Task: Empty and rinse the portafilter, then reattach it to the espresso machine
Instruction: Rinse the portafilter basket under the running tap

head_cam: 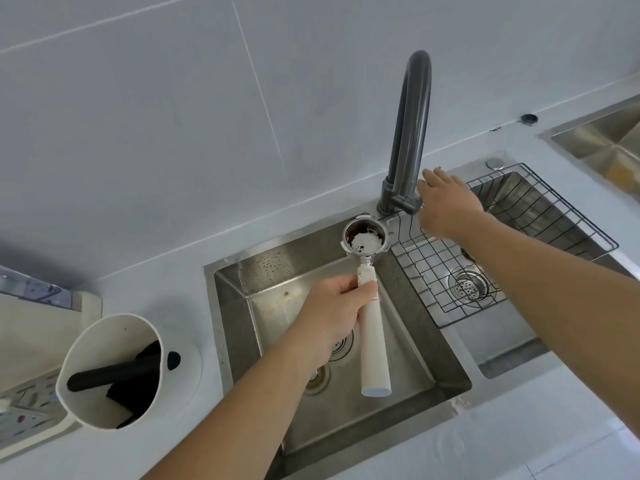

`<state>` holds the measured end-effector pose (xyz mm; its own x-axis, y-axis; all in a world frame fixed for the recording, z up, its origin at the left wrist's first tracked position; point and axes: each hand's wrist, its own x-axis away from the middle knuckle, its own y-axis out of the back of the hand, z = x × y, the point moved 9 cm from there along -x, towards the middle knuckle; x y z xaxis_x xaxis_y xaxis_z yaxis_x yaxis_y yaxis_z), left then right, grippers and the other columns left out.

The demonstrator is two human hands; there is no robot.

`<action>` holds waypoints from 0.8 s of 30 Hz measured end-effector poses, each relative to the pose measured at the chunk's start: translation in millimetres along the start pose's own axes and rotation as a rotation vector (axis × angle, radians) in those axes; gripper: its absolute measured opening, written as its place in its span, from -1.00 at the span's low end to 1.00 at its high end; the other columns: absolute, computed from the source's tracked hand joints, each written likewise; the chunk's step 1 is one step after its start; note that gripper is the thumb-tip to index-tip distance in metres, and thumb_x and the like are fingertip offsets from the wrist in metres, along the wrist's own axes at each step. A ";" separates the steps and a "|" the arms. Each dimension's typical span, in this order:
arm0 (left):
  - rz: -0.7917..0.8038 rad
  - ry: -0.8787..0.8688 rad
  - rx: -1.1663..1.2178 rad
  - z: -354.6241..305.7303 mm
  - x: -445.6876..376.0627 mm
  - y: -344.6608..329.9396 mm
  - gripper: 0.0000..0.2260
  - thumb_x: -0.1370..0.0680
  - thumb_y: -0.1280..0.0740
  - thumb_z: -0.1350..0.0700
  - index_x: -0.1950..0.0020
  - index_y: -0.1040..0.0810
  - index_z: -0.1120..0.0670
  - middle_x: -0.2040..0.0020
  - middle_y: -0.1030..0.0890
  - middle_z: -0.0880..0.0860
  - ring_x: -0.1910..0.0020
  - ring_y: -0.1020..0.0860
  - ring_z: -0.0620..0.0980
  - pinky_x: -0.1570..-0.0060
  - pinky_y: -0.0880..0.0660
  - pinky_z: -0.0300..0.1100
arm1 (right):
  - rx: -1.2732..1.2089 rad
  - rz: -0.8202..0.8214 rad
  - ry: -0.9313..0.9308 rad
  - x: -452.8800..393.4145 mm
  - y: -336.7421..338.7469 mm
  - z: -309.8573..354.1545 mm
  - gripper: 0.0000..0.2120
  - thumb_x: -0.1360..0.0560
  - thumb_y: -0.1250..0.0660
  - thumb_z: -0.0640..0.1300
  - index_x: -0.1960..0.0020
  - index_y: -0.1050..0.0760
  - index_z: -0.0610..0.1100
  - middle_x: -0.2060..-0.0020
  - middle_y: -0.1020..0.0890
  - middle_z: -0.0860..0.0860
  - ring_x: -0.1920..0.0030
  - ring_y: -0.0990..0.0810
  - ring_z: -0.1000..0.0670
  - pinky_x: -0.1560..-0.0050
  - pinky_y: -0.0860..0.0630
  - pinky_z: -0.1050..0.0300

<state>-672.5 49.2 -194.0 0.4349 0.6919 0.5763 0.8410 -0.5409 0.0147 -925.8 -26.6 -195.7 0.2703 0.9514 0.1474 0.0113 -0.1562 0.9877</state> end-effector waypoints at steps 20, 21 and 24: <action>0.091 0.043 0.095 0.1 -8.8 -26.2 -0.91 -0.57 -0.36 0.16 0.06 -0.65 0.12 0.12 -0.67 0.11 0.08 -0.62 0.03 -0.20 -0.56 0.03 | 0.321 0.066 0.060 -1.7 2.5 -2.9 -0.52 -0.47 -0.27 -0.15 -0.38 -0.40 -0.18 -0.37 -0.45 -0.10 -0.44 -0.29 -0.13 -0.49 -0.18 -0.10; 0.093 0.049 0.106 -0.1 -9.1 -27.0 -0.91 -0.58 -0.35 0.17 0.06 -0.64 0.12 0.11 -0.66 0.12 0.08 -0.62 0.04 -0.20 -0.56 0.02 | 0.325 0.065 0.057 -1.5 2.7 -2.8 -0.53 -0.48 -0.26 -0.15 -0.38 -0.41 -0.18 -0.36 -0.45 -0.10 -0.43 -0.30 -0.14 -0.48 -0.18 -0.10; 0.096 0.059 0.129 0.8 -11.0 -28.4 -0.93 -0.57 -0.36 0.16 0.08 -0.64 0.09 0.08 -0.68 0.14 0.06 -0.64 0.05 -0.18 -0.57 0.01 | 0.346 0.072 0.043 -0.1 1.8 -3.4 -0.57 -0.50 -0.23 -0.15 -0.36 -0.42 -0.17 -0.31 -0.49 -0.10 -0.38 -0.36 -0.14 -0.46 -0.21 -0.09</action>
<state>-700.9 57.3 -201.4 0.4991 0.6084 0.6171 0.8323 -0.5347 -0.1461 -929.1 -26.0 -193.7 0.2413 0.9439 0.2255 0.3207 -0.2968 0.8995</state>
